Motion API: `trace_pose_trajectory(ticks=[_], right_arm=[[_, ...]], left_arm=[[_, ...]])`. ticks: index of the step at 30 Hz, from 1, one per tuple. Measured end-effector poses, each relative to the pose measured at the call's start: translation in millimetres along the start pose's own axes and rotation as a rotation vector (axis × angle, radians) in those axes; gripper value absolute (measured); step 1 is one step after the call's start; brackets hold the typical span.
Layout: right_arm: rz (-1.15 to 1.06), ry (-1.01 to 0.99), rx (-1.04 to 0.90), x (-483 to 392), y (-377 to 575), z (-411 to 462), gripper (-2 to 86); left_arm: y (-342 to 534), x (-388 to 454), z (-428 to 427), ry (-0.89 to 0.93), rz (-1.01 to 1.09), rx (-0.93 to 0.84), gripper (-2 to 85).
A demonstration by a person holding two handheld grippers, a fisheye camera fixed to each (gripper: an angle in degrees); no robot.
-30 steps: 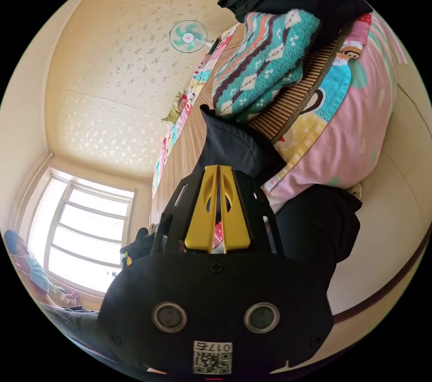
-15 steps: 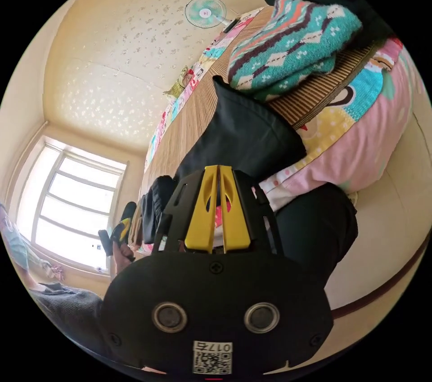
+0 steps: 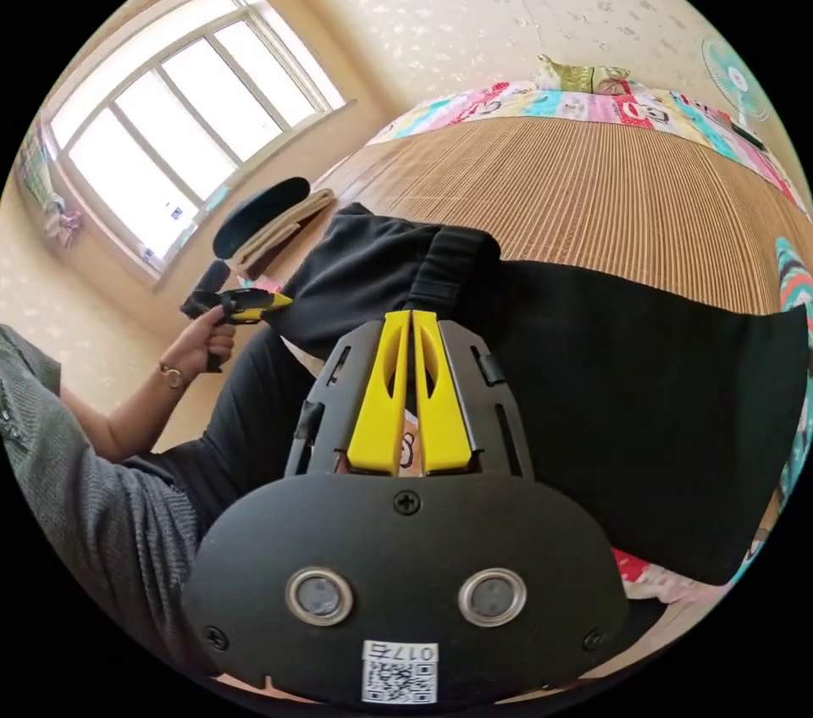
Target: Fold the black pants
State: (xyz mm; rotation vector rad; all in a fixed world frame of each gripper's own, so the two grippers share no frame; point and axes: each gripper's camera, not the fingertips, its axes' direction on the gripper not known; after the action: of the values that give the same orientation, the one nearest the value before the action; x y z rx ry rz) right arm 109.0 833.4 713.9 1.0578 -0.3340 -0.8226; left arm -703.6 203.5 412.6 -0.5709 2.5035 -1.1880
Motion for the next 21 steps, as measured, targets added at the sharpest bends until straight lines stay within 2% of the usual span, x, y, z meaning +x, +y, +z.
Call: trace_pose_trajectory(ticks=[2, 4, 8, 10, 13, 15, 18, 20, 21], right_arm=[[0.023, 0.145, -0.066, -8, -5, 38, 0.5], [0.118, 0.191, -0.066, -11, -1, 70, 0.5], [0.235, 0.071, -0.034, -18, 8, 88, 0.4], [0.267, -0.111, -0.008, -22, 11, 103, 0.5], [0.279, -0.369, -0.007, -11, 13, 118, 0.5], [0.327, -0.429, -0.001, 11, 21, 115, 0.5], [0.471, -0.386, 0.101, 69, 57, 80, 0.7], [0.577, -0.323, 0.144, 110, 91, 52, 0.8], [0.661, -0.264, 0.143, 135, 116, 36, 0.9]], left_arm=[[4, -8, -18, 0.341, 0.021, 0.009, 6.5], [7, 11, -22, 0.468, 0.095, 0.001, 6.2], [18, 119, -16, 0.425, 0.429, -0.065, 5.8], [26, 164, -4, 0.395, 0.544, -0.081, 5.7], [39, 221, 39, 0.340, 0.655, -0.128, 6.0], [47, 244, 79, 0.270, 0.694, -0.172, 6.4], [69, 252, 156, 0.248, 0.737, -0.261, 6.9], [82, 235, 191, 0.421, 0.757, -0.376, 7.3], [84, 228, 195, 0.444, 0.761, -0.391, 7.6]])
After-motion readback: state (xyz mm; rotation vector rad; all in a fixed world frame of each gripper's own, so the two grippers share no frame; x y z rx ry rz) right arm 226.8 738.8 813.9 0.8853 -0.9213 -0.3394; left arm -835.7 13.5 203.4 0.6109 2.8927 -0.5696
